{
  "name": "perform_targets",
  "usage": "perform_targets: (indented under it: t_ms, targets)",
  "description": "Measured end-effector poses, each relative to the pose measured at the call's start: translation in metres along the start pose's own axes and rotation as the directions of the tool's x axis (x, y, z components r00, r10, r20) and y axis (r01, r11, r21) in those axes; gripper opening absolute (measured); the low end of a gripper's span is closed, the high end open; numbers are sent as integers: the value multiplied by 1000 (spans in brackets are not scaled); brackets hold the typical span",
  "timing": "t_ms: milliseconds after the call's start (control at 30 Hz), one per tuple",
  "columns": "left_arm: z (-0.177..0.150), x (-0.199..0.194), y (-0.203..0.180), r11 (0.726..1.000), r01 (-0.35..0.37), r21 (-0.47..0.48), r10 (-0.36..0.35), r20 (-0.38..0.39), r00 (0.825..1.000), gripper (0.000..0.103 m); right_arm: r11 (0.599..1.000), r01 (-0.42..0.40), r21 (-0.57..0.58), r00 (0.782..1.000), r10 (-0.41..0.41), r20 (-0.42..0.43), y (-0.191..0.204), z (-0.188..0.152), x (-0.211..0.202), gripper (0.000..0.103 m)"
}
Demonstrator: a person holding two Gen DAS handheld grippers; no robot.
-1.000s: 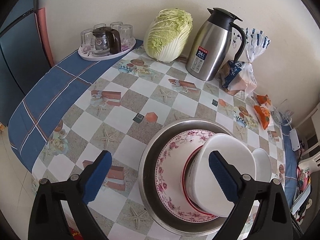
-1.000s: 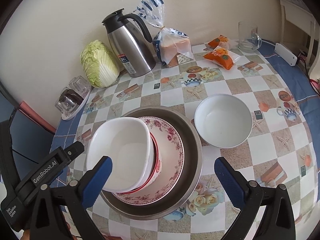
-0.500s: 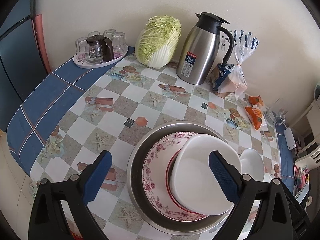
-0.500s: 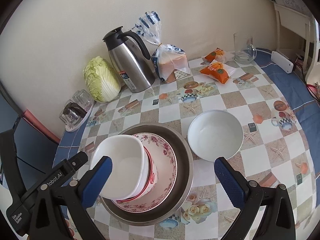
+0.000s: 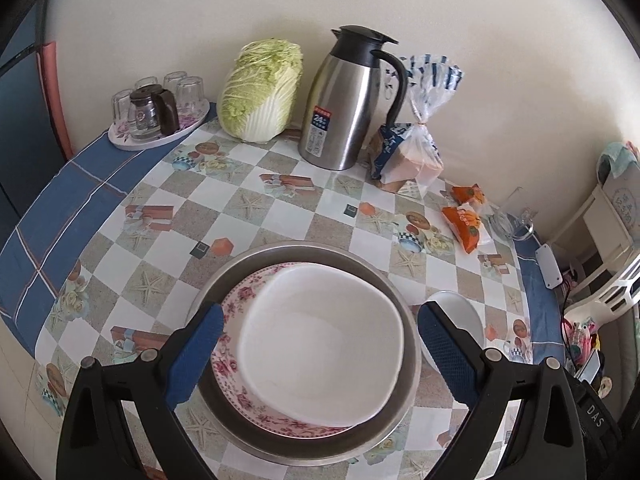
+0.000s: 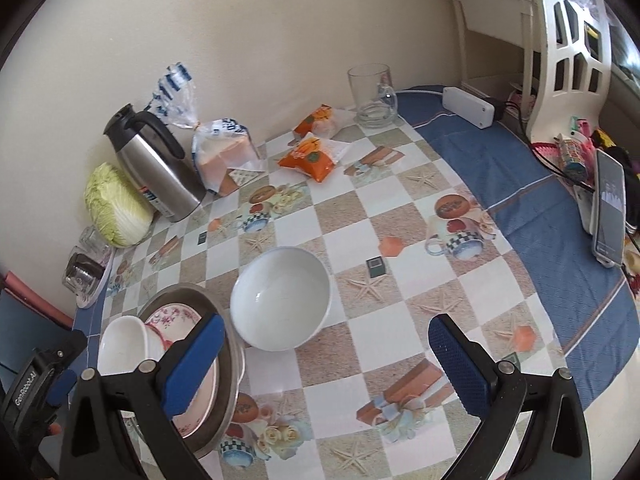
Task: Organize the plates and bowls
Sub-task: 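Move both grippers to the rim of the white round bowl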
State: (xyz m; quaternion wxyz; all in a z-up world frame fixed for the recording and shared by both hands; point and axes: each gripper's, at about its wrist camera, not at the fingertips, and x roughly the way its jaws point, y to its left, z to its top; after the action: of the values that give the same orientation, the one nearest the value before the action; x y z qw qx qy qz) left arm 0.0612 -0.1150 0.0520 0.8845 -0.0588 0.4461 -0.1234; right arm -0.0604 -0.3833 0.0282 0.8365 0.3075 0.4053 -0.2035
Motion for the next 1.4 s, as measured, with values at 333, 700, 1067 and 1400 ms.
perform_targets:
  t_ms: [333,700,1067,1400]
  targets:
    - [-5,12,-78,986,68,153,-66,-18,998,98,993,60,101,998,-59,-8,-52,9,3,103]
    - [-8,42,-129,968,101,230,-89,-64,994,98,985,104,141,994,-97,-57,-69,9,22,103]
    - [-10,78,-142,960,130,249,-100,-131,986,98,983,148,109,983,-134,-128,-63,5,59,103]
    - [-15,111,-152,947,101,304,-52,-166,985,98,988,152,31,973,-144,-178,-41,0,94,103]
